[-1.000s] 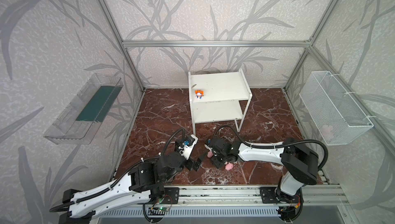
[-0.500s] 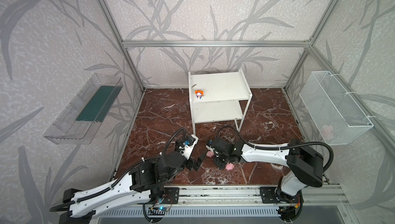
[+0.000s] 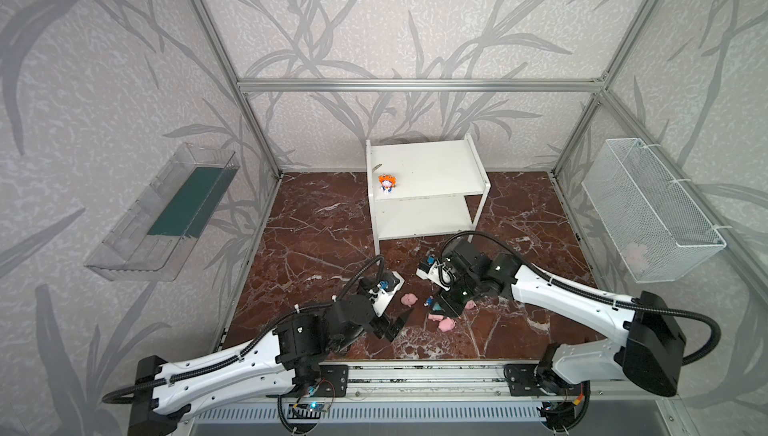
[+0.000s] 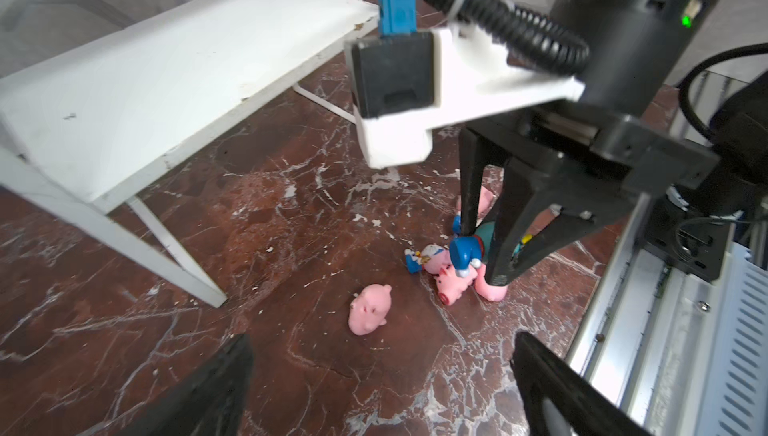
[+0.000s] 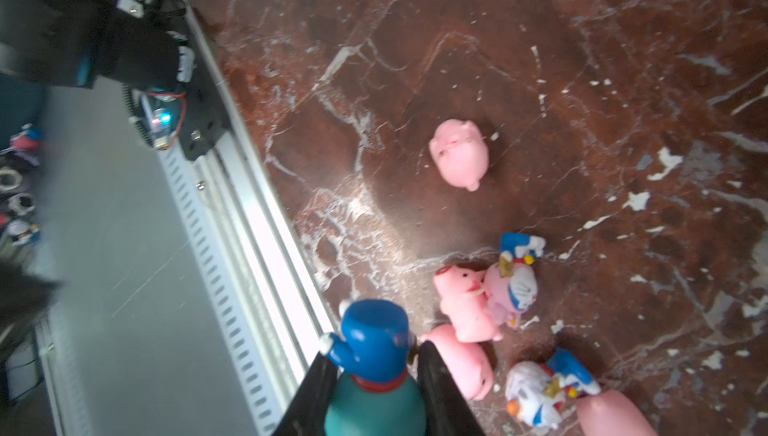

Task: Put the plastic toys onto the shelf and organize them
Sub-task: 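Lift the teal figure with the right gripper while the left gripper approaches it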

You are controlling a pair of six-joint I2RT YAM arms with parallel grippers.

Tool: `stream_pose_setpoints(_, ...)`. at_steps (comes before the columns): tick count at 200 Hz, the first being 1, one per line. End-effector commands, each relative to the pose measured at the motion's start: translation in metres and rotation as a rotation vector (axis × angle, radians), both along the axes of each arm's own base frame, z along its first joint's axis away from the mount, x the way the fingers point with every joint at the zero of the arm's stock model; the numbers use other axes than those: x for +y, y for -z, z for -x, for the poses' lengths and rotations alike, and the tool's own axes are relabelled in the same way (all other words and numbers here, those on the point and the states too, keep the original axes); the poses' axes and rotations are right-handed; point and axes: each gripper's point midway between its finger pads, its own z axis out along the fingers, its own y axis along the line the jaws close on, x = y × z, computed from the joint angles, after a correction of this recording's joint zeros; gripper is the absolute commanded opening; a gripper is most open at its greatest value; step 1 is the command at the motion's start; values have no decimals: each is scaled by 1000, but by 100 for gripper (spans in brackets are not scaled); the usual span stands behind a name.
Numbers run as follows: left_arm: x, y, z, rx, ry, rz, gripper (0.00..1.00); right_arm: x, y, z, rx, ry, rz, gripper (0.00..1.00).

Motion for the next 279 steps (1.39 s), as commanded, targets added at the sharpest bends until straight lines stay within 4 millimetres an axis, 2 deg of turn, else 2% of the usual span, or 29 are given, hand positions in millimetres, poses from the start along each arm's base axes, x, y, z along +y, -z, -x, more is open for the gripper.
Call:
stream_pose_setpoints(1,-26,-10,28,-6,220,74,95,-11,-21,40,113,-143,-54,20)
stream_pose_setpoints(33,-43,-10,58,40,422,94,86,-17,-29,49,137,-165,-76,19)
stream_pose_setpoints(57,-52,-9,73,62,520,100,86,-16,-36,54,155,-183,-104,18)
stream_pose_setpoints(82,-58,-5,74,61,548,47,83,-14,-41,57,169,-196,-128,18)
stream_pose_setpoints(128,-73,-21,74,-41,603,63,74,-11,-46,64,203,-219,-165,18)
stream_pose_setpoints(182,-85,-24,79,-64,670,44,68,-9,-49,68,216,-234,-186,17)
stream_pose_setpoints(243,-85,-16,82,-44,699,9,61,-9,-56,72,217,-249,-216,16)
stream_pose_setpoints(279,-86,-14,88,-22,727,-3,47,-9,-57,72,215,-250,-220,16)
